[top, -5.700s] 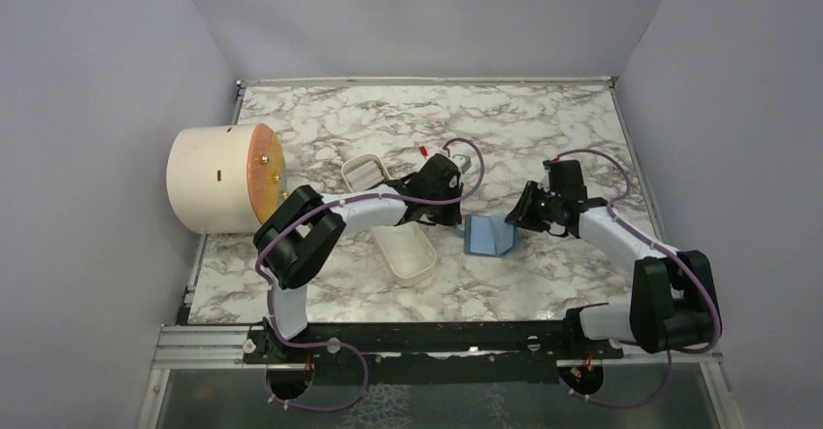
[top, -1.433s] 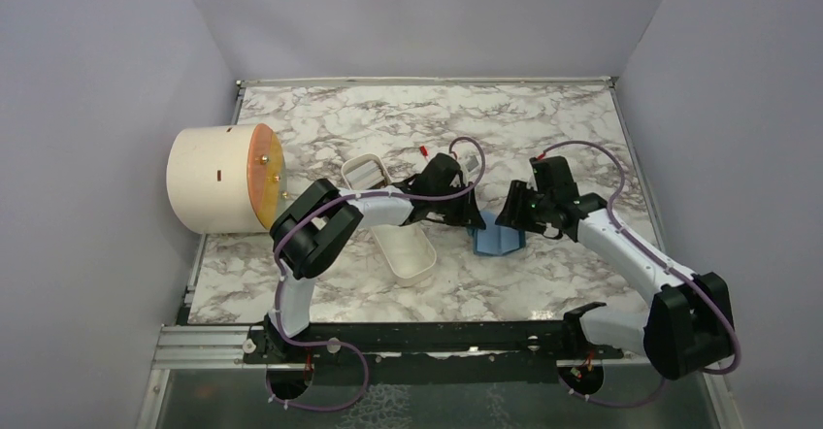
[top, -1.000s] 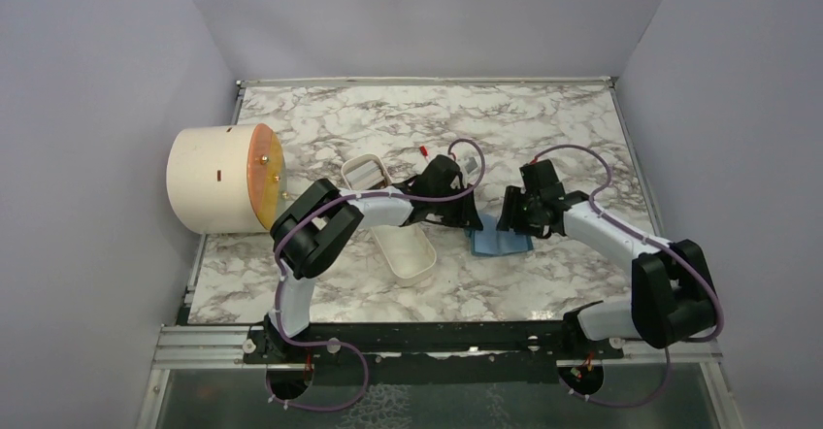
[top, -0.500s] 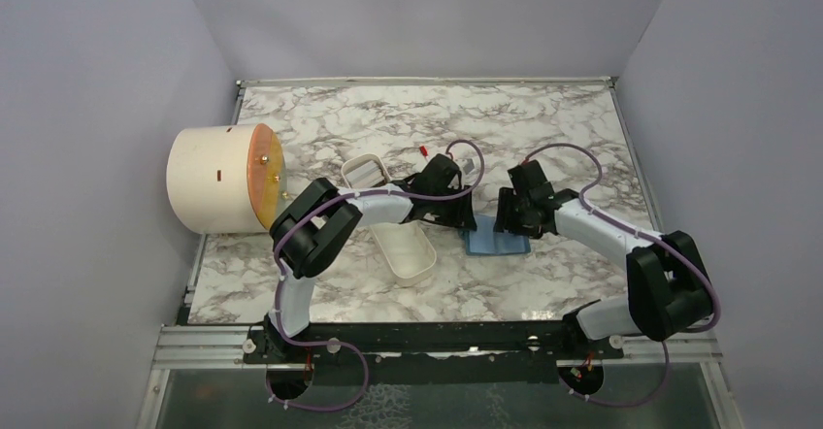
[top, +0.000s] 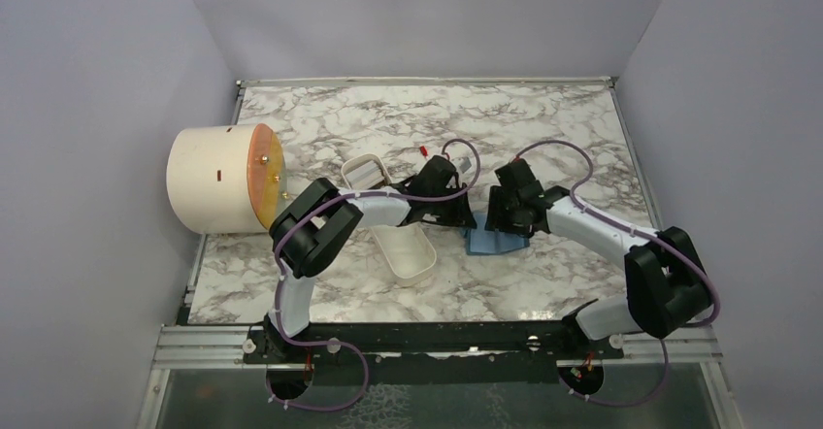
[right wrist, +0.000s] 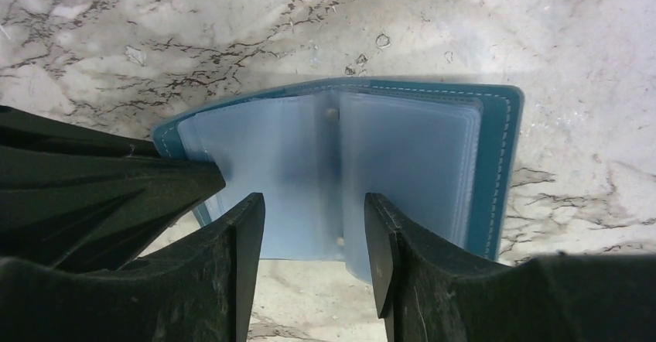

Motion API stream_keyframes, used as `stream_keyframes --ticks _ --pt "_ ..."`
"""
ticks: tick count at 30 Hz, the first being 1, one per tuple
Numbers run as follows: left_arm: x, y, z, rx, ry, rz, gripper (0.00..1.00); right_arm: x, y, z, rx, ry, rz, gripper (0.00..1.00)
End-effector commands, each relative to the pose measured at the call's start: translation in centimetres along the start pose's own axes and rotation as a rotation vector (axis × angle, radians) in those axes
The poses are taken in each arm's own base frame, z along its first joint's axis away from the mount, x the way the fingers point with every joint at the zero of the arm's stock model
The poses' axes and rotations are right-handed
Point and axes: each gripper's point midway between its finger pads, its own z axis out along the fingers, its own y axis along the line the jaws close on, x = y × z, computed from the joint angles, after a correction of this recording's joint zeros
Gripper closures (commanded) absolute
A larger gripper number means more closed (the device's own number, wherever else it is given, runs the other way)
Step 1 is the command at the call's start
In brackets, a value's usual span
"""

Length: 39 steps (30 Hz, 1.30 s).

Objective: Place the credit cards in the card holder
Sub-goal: Open the card holder at the center of the board, then pick up the credit card from the storage box.

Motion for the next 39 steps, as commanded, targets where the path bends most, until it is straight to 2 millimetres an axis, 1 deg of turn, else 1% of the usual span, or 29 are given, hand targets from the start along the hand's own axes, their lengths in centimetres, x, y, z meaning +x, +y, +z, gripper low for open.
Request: stream_keyframes --ticks 1,4,5,7,9,11,14,17,20,21,24,26,29,32,34,37,39 --pt "-0.2 -1.2 0.1 0.073 -0.03 -0.071 0.97 -0.7 -0.1 0.7 0.057 -0.028 0.01 0.5" --pt "-0.3 -1.2 0.0 0.076 -0.036 -0.072 0.96 -0.3 -1.5 1.6 0.135 -0.021 -0.006 0.5" --pt "-0.4 -0.9 -0.2 0.062 -0.036 -0.063 0.93 0.0 -1.9 1.9 0.155 -0.015 -0.011 0.51" --pt "-1.0 -0.4 -0.8 0.018 -0.05 -0.038 0.83 0.7 -2.7 2.4 0.185 -0.006 -0.016 0.52" --pt "-2.2 0.2 -1.8 -0.029 -0.087 -0.018 0.72 1.3 -3.1 2.7 0.195 0.006 -0.021 0.52" --pt "-3.5 0.3 -2.9 -0.048 -0.116 -0.002 0.63 1.8 -3.3 2.9 0.195 0.015 -0.024 0.53" --pt "-5.5 0.4 -4.8 -0.071 -0.152 0.017 0.58 2.3 -3.6 3.0 0.2 0.02 -0.026 0.53" --pt "-7.5 0.8 -6.9 -0.106 -0.203 0.039 0.55 2.6 -3.6 3.1 0.195 0.028 -0.03 0.52" --pt "-9.3 1.0 -9.7 -0.141 -0.257 0.079 0.55 2.6 -3.5 3.1 0.185 0.028 -0.033 0.51" --pt "-9.6 1.4 -10.4 -0.161 -0.264 0.092 0.55 2.5 -3.4 3.1 0.184 0.028 -0.033 0.51" --pt "-10.6 1.4 -13.2 -0.183 -0.286 0.168 0.55 2.3 -3.1 3.0 0.173 0.023 -0.029 0.51" --pt "-11.1 2.1 -14.9 -0.236 -0.296 0.221 0.55 2.1 -2.8 2.9 0.154 0.017 -0.028 0.51" --pt "-11.8 3.9 -17.4 -0.358 -0.31 0.304 0.55 2.1 -2.3 2.8 0.125 0.016 -0.026 0.51" --pt "-12.4 5.3 -19.8 -0.458 -0.316 0.387 0.55 1.0 -1.7 2.2 0.094 -0.033 -0.034 0.52" --pt "-12.8 6.0 -21.2 -0.511 -0.317 0.438 0.53 0.0 -1.4 1.5 0.085 -0.061 -0.039 0.52" --pt "-13.3 6.8 -22.7 -0.561 -0.325 0.476 0.49 -1.1 -0.5 0.8 0.061 -0.073 -0.058 0.51" --pt "-13.6 7.1 -23.4 -0.575 -0.323 0.49 0.48 -1.5 -0.5 0.5 0.066 -0.079 -0.064 0.5"
